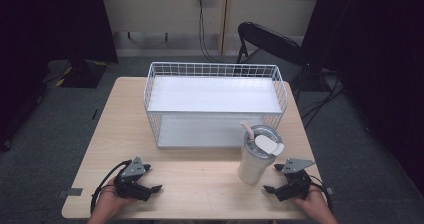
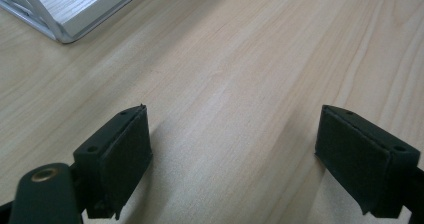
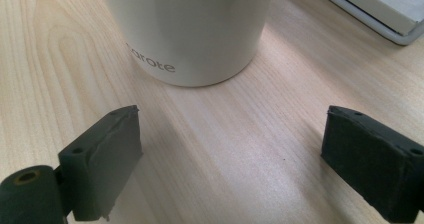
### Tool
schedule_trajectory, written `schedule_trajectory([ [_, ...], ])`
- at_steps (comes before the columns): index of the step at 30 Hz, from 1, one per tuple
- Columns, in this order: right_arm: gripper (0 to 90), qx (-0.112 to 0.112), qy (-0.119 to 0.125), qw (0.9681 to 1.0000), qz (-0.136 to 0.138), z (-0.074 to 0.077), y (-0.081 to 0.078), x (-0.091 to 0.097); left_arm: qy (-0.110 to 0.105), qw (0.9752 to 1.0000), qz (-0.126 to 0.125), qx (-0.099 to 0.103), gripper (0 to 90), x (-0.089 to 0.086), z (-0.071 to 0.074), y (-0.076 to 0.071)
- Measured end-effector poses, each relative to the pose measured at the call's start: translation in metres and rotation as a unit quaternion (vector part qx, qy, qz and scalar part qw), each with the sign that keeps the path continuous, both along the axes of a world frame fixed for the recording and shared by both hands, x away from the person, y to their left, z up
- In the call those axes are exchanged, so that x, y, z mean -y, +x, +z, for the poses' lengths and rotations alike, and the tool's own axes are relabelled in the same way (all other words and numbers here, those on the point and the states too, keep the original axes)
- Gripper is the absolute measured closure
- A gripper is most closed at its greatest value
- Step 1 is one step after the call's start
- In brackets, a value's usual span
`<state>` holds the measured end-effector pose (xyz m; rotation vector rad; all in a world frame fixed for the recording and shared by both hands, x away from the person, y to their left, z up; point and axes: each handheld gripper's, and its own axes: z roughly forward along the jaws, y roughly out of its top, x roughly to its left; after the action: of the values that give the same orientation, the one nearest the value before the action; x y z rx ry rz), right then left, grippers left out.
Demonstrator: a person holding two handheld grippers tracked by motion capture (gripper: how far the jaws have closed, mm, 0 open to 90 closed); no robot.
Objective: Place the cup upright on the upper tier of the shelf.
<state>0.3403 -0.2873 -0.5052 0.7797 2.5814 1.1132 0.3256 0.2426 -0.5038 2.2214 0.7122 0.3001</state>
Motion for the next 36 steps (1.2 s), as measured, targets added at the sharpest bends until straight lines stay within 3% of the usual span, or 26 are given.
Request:
schedule_trajectory([
  [21,10.5,0.000,0.001,1.0000,0.001,0.000,0.000,0.002,0.002,1.0000,0.007,0.001,13.7,0.000,0.000,-0.002],
  [26,13.7,-0.011,0.022,0.9996,-0.013,0.002,0.001,0.008,0.001,1.0000,0.009,0.001,13.7,0.000,0.000,-0.002],
  [31,13.4,-0.001,0.036,0.9993,-0.006,0.014,-0.002,0.008,0.002,1.0000,0.006,-0.001,13.0,0.000,0.000,-0.002],
  [36,12.8,0.023,0.039,0.9990,0.006,0.029,-0.006,0.000,0.002,1.0000,0.007,-0.001,13.0,0.000,0.000,-0.002],
])
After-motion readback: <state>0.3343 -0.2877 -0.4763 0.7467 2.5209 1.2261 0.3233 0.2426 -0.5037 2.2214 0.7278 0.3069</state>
